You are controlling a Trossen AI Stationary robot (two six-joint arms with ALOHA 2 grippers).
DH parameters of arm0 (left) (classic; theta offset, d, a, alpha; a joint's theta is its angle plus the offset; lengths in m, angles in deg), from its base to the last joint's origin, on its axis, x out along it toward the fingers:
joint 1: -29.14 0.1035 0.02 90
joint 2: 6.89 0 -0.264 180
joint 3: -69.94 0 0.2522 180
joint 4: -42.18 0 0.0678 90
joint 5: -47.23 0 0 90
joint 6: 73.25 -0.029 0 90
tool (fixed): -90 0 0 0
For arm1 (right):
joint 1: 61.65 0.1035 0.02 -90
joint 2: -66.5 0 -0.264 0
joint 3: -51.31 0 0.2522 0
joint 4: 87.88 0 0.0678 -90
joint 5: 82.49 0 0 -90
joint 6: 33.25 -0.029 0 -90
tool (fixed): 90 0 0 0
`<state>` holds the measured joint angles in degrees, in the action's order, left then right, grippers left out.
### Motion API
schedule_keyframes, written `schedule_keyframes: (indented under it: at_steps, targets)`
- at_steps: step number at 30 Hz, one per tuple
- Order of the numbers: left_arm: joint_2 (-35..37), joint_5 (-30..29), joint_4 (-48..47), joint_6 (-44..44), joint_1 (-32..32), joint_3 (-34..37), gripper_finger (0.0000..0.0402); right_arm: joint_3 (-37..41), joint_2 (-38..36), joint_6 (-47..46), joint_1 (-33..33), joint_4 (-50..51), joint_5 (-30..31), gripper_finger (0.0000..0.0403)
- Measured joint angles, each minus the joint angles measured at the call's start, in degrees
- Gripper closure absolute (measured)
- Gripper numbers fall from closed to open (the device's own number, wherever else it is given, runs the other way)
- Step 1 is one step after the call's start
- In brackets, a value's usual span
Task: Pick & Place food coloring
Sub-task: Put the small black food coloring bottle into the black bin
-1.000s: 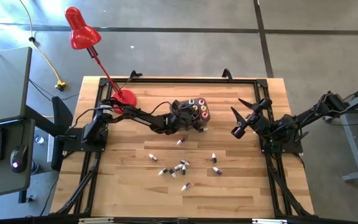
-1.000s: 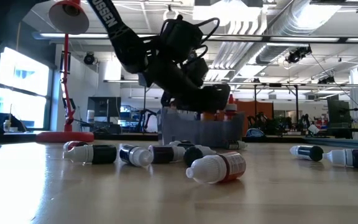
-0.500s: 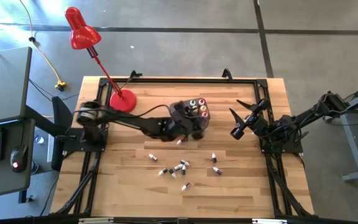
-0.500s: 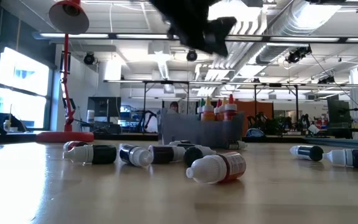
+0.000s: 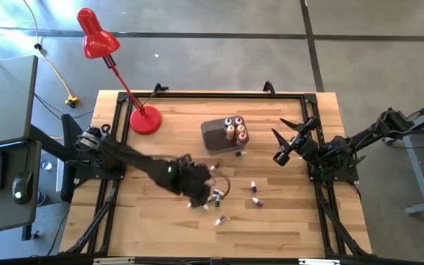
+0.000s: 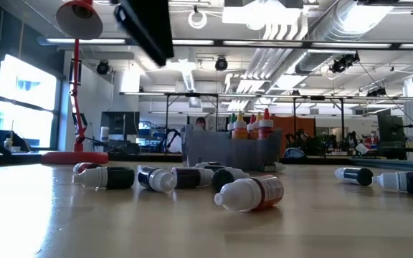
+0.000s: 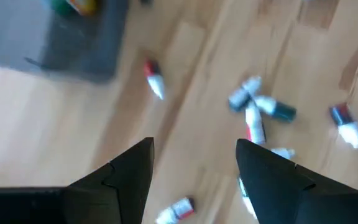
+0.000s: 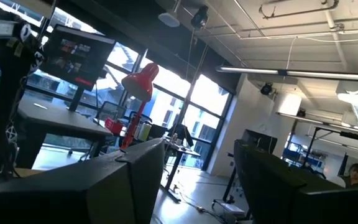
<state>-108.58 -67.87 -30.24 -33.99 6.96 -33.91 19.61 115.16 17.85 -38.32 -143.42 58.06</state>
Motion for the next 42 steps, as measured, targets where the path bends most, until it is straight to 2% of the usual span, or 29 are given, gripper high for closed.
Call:
schedule_keyframes:
  at_steps: [4, 6, 9, 12, 15, 25, 28, 32, 36, 39, 42]
  targets:
    - [-0.09, -2.56, 14.86, 2.09, -1.69, 9.50, 0.0179, 0.00, 0.00, -1.67, 0.00, 0.03, -0.62, 0.0215]
    - [-0.09, 0.09, 22.53, 0.52, -1.53, 13.46, 0.0179, 0.00, -0.01, -2.51, 0.00, 0.05, -1.12, 0.0215]
    - [-0.09, 7.26, 32.91, -6.88, -2.23, 19.06, 0.0179, 0.00, 0.01, -2.00, 0.00, 0.05, -1.44, 0.0215]
    - [-1.01, 8.66, 42.14, -9.93, -2.42, 23.17, 0.0179, 0.01, 0.01, -0.93, -0.20, 0.06, -1.34, 0.0215]
    - [-3.03, 8.35, 45.74, -9.48, -1.35, 24.79, 0.0179, 0.00, 0.00, -1.32, -0.20, 0.07, -1.13, 0.0215]
    - [-9.39, 8.99, 48.56, -12.13, -0.74, 24.97, 0.0189, 0.00, 0.00, -1.25, -0.20, 0.23, -0.99, 0.0215]
    - [-9.81, 8.87, 48.86, -12.30, -0.74, 24.76, 0.0223, 0.00, 0.01, -1.19, -0.20, 0.30, -1.08, 0.0215]
    - [-9.81, 8.31, 49.07, -12.37, -0.67, 24.67, 0.0293, 0.01, 0.01, -1.17, -0.20, 0.26, -1.09, 0.0215]
    - [-10.04, 7.77, 46.08, -15.30, -0.67, 22.09, 0.0348, 0.00, 0.01, -1.15, -0.20, 0.28, -1.06, 0.0215]
    - [-10.08, 3.47, 41.48, -18.98, -0.65, 17.75, 0.0360, 0.00, 0.01, -1.17, -0.20, 0.28, -1.14, 0.0215]
    - [-10.08, -4.10, 29.53, -21.54, -0.30, 11.03, 0.0347, 0.00, 0.01, -1.17, -0.20, 0.28, -1.16, 0.0215]
